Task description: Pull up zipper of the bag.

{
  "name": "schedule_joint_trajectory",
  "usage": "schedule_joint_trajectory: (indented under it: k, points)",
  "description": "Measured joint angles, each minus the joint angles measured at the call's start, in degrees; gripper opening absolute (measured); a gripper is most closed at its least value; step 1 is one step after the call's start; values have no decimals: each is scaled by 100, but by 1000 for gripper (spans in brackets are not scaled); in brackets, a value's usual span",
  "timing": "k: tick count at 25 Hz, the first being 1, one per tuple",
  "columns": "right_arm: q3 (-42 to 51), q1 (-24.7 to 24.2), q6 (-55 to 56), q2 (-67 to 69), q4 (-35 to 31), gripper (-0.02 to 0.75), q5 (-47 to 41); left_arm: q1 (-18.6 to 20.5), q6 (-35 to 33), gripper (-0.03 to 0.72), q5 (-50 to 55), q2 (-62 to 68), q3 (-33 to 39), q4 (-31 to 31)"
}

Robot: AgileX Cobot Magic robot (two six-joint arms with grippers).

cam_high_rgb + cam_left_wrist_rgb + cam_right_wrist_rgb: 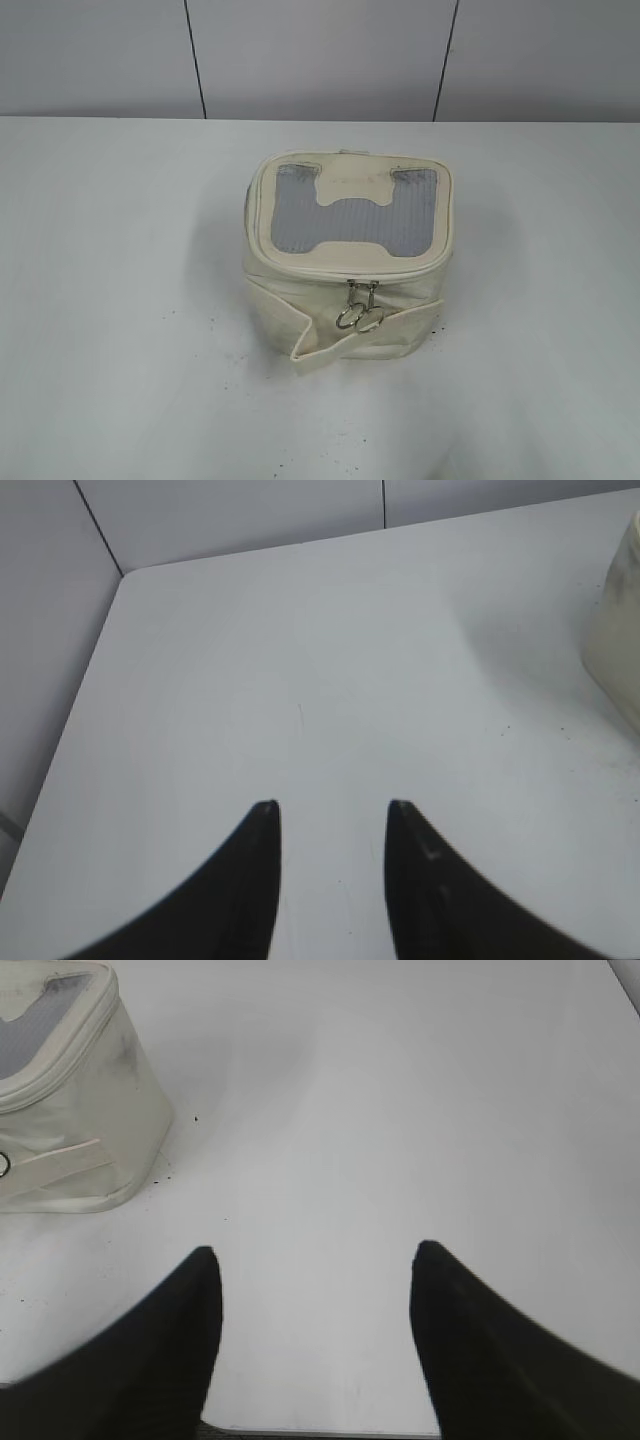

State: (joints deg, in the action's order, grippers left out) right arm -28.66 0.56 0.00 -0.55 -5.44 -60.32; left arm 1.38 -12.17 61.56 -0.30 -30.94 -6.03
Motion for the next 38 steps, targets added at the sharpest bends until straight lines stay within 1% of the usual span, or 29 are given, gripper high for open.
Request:
schedule_joint_trajectory:
  k: [15, 20, 25, 30, 38]
  points:
    - [0, 0, 0, 0, -2, 447, 0, 0, 0, 276, 0, 0, 0, 0]
    - [0, 0, 0, 0, -2, 447, 0, 0, 0, 262, -5, 0, 0, 0]
    - [0, 0, 0, 0, -2, 447, 0, 0, 51, 259, -5, 0, 0, -208]
    - [0, 0, 0, 0, -2, 447, 0, 0, 607, 258, -31, 0, 26, -248]
    - [0, 0, 0, 0, -2, 447, 0, 0, 747, 244, -53, 0, 26, -123]
